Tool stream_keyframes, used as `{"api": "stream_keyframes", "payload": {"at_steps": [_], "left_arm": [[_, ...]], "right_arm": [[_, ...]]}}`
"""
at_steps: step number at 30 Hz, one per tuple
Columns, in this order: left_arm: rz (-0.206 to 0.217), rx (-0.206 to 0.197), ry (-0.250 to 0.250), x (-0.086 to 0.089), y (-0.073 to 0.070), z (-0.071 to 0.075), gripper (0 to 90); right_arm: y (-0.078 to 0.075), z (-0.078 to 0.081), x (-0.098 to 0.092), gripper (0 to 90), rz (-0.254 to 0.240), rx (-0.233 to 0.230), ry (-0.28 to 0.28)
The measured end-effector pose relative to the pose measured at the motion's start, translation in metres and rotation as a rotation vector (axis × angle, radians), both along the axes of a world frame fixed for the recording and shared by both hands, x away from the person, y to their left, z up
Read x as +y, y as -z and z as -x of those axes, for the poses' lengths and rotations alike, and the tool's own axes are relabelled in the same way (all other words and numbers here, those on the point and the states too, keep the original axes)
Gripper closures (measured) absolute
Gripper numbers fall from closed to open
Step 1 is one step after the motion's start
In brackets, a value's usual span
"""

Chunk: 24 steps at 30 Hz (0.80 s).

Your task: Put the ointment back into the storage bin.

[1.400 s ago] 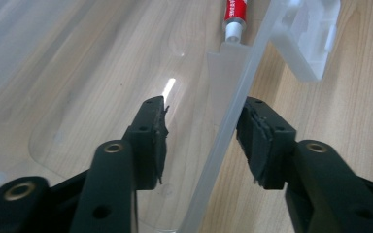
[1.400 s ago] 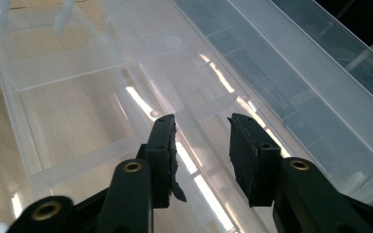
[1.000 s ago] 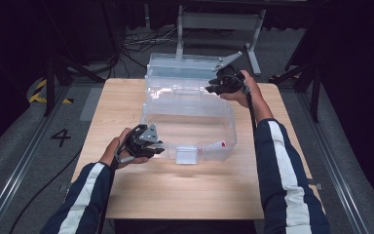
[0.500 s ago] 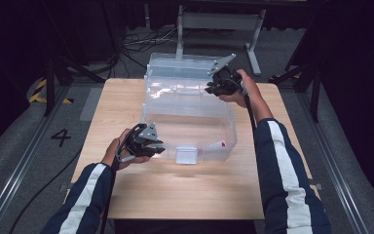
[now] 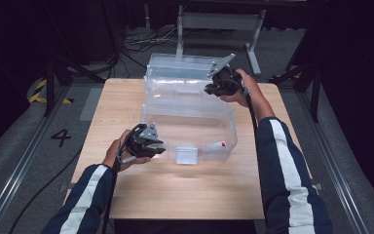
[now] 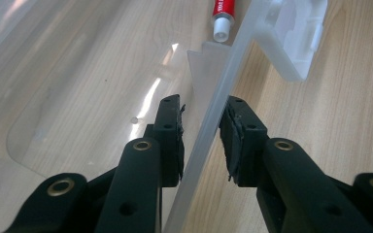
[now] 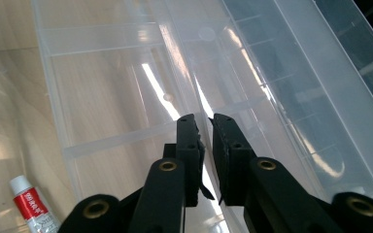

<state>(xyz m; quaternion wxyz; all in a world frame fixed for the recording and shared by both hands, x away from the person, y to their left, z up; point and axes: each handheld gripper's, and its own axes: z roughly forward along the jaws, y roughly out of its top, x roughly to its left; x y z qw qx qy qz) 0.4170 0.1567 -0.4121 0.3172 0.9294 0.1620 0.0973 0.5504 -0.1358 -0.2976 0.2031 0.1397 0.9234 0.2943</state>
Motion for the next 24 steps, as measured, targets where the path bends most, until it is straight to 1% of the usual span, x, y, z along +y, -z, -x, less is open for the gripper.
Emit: {"api": "stream_keyframes", "payload": {"at_steps": [3,10,18,20,24], "left_arm": [[0.005,-0.008,-0.009,0.0,0.001,0.001,69.8],[0.005,-0.006,-0.018,-0.001,0.001,0.002,68.7],[0.006,-0.013,-0.015,-0.001,0.001,0.002,68.4],[0.007,-0.014,-0.015,-0.001,0.001,0.002,68.4],[0.007,-0.018,-0.016,-0.001,0.001,0.002,68.3]], "right_arm": [[-0.002,0.003,0.001,83.0,-0.003,0.004,-0.014],[-0.004,0.01,0.001,83.6,-0.001,-0.007,-0.033],[-0.005,0.019,0.001,83.8,0.001,-0.013,-0.046],[-0.006,0.022,0.001,83.9,0.001,-0.02,-0.048],[-0.006,0.027,0.0,84.0,-0.006,-0.016,-0.058]]}}
